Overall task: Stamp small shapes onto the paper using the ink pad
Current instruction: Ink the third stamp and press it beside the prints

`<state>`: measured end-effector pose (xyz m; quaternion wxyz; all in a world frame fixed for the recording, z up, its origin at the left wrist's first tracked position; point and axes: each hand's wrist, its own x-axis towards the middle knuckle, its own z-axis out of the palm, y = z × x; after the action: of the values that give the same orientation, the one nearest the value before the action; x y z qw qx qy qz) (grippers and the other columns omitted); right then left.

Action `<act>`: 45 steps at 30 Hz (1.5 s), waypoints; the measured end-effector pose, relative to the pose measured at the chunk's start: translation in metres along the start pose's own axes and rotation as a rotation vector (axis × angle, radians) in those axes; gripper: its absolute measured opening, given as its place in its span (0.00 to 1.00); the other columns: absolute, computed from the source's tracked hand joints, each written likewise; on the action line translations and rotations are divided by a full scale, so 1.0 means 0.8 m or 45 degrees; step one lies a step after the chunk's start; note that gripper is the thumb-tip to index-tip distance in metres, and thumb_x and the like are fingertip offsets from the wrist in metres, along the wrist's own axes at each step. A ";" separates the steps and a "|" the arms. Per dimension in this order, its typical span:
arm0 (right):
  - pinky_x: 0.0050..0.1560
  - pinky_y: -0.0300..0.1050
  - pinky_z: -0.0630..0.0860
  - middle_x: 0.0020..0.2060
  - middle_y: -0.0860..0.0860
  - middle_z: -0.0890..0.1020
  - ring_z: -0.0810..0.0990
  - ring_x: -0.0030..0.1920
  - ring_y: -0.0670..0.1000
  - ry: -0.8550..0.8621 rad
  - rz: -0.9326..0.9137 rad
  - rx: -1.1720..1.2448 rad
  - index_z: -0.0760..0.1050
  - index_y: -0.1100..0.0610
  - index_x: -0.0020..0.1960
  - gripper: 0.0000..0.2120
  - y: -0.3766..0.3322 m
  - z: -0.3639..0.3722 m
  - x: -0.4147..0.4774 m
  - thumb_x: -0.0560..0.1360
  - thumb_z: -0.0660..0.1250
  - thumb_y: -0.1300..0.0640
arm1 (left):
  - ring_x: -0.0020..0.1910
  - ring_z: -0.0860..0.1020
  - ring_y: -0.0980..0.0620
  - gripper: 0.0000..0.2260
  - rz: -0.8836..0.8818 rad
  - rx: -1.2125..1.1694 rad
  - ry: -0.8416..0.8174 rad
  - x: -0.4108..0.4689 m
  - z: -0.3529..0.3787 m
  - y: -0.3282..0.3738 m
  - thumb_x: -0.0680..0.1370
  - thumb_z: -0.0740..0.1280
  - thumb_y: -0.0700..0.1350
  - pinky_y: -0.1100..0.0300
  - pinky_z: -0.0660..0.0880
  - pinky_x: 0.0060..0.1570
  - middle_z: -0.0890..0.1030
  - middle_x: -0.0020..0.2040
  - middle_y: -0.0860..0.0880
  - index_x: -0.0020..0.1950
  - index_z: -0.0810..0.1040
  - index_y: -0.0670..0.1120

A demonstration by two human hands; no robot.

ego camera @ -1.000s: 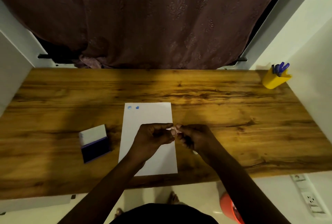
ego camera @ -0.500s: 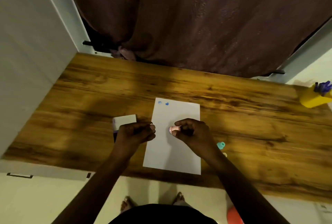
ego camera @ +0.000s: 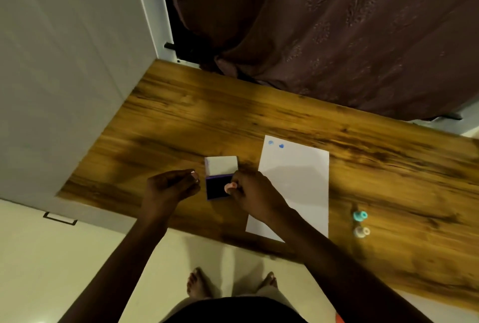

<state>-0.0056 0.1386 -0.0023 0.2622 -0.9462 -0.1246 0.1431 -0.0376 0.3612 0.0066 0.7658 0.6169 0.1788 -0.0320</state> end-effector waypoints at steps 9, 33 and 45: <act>0.60 0.50 0.80 0.57 0.55 0.84 0.83 0.57 0.56 -0.018 -0.084 -0.332 0.80 0.57 0.60 0.12 -0.044 0.027 0.041 0.81 0.67 0.52 | 0.53 0.86 0.35 0.05 0.003 -0.001 -0.018 0.007 -0.038 -0.007 0.77 0.73 0.35 0.36 0.80 0.60 0.88 0.50 0.37 0.52 0.87 0.40; 0.63 0.59 0.74 0.61 0.58 0.79 0.79 0.63 0.62 -0.247 0.145 -0.520 0.74 0.59 0.64 0.15 -0.068 0.042 0.057 0.80 0.67 0.56 | 0.50 0.88 0.42 0.05 -0.025 0.047 -0.109 0.041 -0.024 -0.010 0.75 0.76 0.39 0.50 0.85 0.51 0.89 0.48 0.42 0.49 0.89 0.46; 0.43 0.49 0.82 0.41 0.57 0.87 0.86 0.40 0.54 0.171 0.376 0.595 0.86 0.61 0.49 0.14 0.018 -0.083 0.061 0.70 0.80 0.52 | 0.51 0.88 0.43 0.09 -0.076 0.037 -0.238 0.046 0.029 0.004 0.74 0.76 0.38 0.52 0.85 0.52 0.89 0.51 0.40 0.53 0.87 0.39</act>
<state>0.0640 0.1112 0.0349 0.4571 -0.8754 0.0685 0.1415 0.0030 0.3458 0.0023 0.7687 0.6168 0.1243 -0.1147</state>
